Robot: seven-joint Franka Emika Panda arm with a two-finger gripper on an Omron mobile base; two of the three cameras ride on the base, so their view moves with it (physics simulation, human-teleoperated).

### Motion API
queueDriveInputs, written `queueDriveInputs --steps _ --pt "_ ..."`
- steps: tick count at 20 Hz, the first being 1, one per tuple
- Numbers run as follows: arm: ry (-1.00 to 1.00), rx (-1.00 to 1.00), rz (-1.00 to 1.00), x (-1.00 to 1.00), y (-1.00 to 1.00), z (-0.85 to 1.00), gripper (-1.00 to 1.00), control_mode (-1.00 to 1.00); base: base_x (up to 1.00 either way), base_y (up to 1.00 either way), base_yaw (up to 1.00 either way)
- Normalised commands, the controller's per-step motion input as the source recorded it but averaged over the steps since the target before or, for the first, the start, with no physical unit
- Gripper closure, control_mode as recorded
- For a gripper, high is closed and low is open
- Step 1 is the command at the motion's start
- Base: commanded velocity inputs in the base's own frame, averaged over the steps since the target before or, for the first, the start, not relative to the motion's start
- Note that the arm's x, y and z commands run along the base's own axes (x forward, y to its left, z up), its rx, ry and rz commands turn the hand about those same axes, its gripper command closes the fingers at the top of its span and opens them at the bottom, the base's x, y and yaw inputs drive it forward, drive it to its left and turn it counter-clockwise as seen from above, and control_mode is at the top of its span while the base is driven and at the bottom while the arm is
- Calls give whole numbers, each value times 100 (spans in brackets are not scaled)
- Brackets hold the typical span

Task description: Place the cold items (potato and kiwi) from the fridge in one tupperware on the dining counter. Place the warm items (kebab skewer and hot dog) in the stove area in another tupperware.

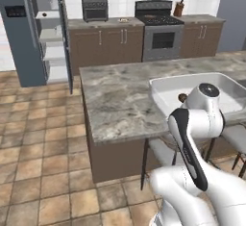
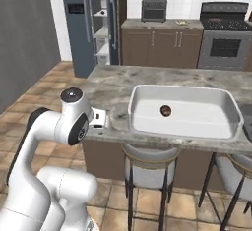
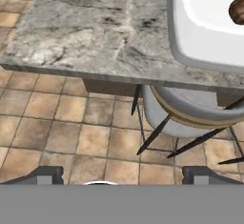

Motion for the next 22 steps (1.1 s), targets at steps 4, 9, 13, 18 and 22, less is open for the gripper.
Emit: queueDriveInputs --steps 4,9,13,18,22 --pt "0 0 0 0 0 0 -100 100 0 100 -11" --pt "0 0 0 0 0 0 -100 100 0 100 -10" --pt "0 0 0 0 0 0 -100 100 11 100 -10" --pt "0 0 0 0 0 0 -100 100 33 100 -13" --pt "0 0 0 0 0 0 -100 100 72 100 -19"
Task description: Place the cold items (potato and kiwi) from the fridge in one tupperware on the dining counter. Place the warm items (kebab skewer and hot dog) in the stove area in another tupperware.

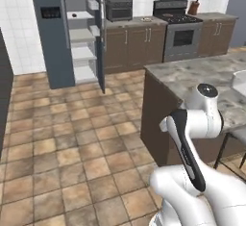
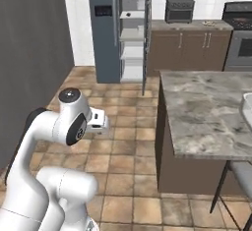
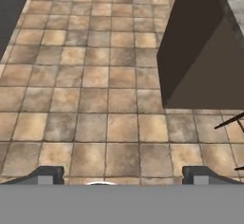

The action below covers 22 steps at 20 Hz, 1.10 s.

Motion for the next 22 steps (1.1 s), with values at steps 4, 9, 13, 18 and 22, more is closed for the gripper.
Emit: queueDriveInputs --steps 4,9,13,18,22 --pt "0 0 0 0 0 0 -100 100 93 100 -22" --pt "0 0 0 0 0 0 -100 100 97 92 -19" --pt "0 0 0 0 0 0 -100 100 100 75 -11" --pt "0 0 0 0 0 0 -100 100 100 58 -2" --pt "0 0 0 0 0 0 -100 100 100 42 0"
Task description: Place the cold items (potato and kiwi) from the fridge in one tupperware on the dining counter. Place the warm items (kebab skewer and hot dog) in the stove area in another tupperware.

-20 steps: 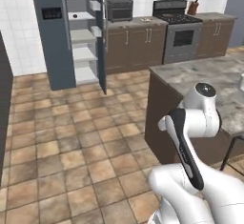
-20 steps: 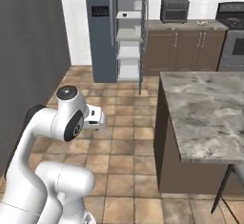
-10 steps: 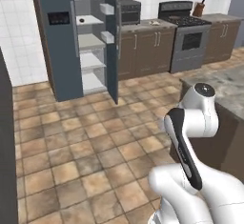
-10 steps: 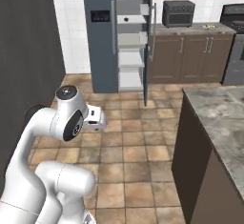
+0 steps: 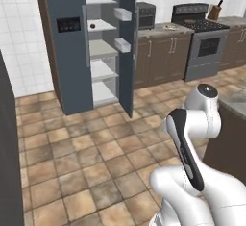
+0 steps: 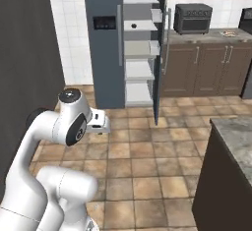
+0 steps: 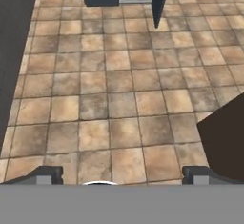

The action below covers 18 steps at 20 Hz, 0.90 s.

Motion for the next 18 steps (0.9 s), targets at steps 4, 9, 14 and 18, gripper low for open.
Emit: queueDriveInputs --steps 4,9,14,18 --pt "0 0 0 0 0 0 -100 100 100 20 0" --pt "0 0 0 0 0 0 -100 100 100 10 0" --pt "0 0 0 0 0 0 -100 100 100 1 0" --pt "0 0 0 0 0 0 -100 100 100 0 3"
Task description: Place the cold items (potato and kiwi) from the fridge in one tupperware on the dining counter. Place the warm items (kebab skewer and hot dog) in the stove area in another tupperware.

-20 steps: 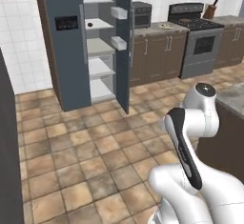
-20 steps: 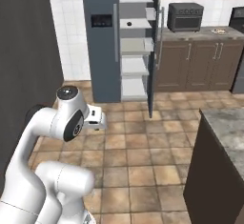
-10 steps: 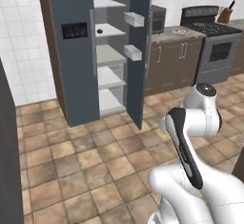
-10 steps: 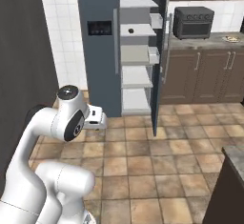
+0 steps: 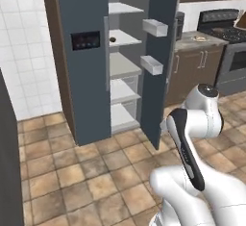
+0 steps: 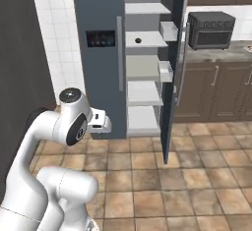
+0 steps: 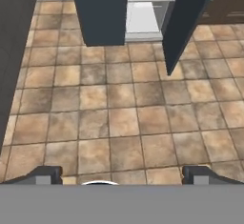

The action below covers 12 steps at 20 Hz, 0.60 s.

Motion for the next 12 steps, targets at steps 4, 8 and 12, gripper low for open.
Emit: queueDriveInputs --steps 4,8,12 --pt "0 0 0 0 0 0 -100 100 100 -8 11" --pt "0 0 0 0 0 0 -100 100 97 -31 6" --pt "0 0 0 0 0 0 -100 100 90 -38 0"
